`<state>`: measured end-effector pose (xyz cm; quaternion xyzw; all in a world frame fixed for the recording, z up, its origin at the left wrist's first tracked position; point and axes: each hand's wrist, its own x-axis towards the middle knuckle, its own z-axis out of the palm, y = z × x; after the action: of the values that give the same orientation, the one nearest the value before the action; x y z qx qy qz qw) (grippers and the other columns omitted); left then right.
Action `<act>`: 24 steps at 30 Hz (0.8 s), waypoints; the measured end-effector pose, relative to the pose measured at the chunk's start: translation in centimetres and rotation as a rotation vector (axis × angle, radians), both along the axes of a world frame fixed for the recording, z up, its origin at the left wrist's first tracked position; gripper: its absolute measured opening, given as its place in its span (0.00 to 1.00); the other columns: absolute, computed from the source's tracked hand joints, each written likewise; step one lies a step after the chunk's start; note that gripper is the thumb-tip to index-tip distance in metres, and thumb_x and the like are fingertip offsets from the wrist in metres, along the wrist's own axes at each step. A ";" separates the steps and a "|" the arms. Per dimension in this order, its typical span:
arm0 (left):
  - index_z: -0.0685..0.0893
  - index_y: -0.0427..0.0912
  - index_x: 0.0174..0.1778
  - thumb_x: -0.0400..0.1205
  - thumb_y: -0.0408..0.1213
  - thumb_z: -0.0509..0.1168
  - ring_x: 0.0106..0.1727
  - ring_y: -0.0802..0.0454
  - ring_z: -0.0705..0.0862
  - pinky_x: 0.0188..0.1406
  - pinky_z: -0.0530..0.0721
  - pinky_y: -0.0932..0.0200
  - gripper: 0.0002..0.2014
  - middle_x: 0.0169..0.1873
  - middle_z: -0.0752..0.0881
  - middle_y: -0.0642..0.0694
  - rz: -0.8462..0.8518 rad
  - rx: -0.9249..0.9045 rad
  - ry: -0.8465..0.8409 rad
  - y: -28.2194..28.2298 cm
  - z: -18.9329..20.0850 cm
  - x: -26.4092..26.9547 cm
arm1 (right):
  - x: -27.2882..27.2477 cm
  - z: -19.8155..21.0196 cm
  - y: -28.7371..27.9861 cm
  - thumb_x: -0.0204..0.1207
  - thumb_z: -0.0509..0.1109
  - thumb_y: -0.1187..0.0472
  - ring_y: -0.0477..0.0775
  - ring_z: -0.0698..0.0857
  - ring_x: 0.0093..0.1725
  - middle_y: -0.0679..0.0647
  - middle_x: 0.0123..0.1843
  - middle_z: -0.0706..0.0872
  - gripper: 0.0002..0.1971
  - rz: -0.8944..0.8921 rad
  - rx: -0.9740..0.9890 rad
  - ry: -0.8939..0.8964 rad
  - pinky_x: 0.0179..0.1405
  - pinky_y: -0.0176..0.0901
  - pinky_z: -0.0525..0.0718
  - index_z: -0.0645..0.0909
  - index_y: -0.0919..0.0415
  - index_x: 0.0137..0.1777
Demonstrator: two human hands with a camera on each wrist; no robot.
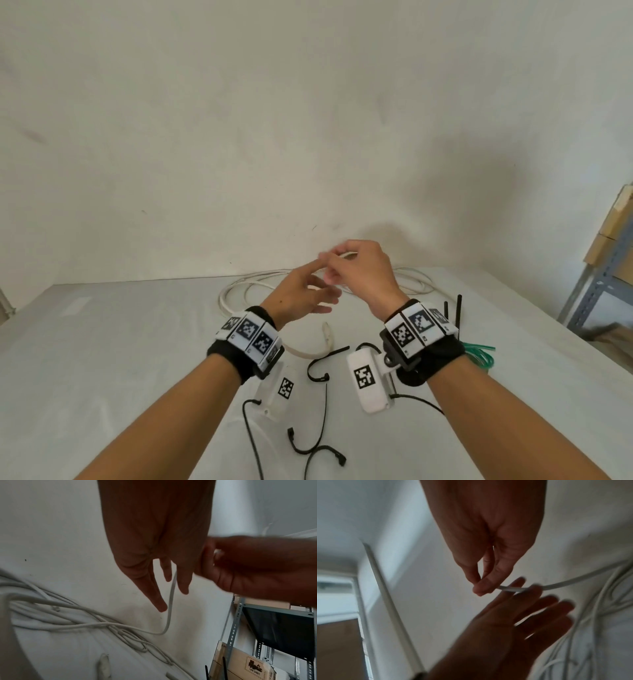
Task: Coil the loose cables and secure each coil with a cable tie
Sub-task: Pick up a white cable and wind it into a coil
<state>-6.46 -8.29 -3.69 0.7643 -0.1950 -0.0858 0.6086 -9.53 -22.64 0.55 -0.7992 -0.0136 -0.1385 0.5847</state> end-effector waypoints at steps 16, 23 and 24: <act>0.79 0.35 0.45 0.94 0.50 0.55 0.28 0.54 0.80 0.24 0.86 0.66 0.22 0.30 0.84 0.42 0.378 -1.166 0.418 6.2 7.0 -0.6 | -3.3 -1.9 2.5 0.85 0.59 0.31 0.64 0.93 0.46 0.68 0.51 0.94 0.36 0.385 0.227 0.581 0.41 0.49 0.92 0.72 0.66 0.70; 0.77 0.40 0.43 0.91 0.54 0.59 0.18 0.59 0.61 0.09 0.56 0.68 0.20 0.22 0.66 0.52 0.236 -0.607 0.445 8.4 5.5 -4.5 | 1.0 -0.6 3.0 0.88 0.65 0.70 0.58 0.86 0.36 0.66 0.42 0.86 0.04 0.236 0.958 0.372 0.36 0.50 0.94 0.79 0.72 0.55; 0.77 0.41 0.43 0.90 0.55 0.61 0.18 0.59 0.61 0.10 0.57 0.68 0.20 0.22 0.65 0.52 0.250 -0.517 0.441 8.8 5.0 -4.8 | 1.4 -0.3 2.7 0.88 0.64 0.70 0.55 0.83 0.32 0.63 0.40 0.83 0.04 0.228 0.969 0.365 0.35 0.49 0.93 0.78 0.71 0.52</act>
<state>-11.27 0.54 1.34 0.5663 0.0207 -0.1216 0.8149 -8.17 -19.95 0.28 -0.4420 0.0670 0.0770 0.8912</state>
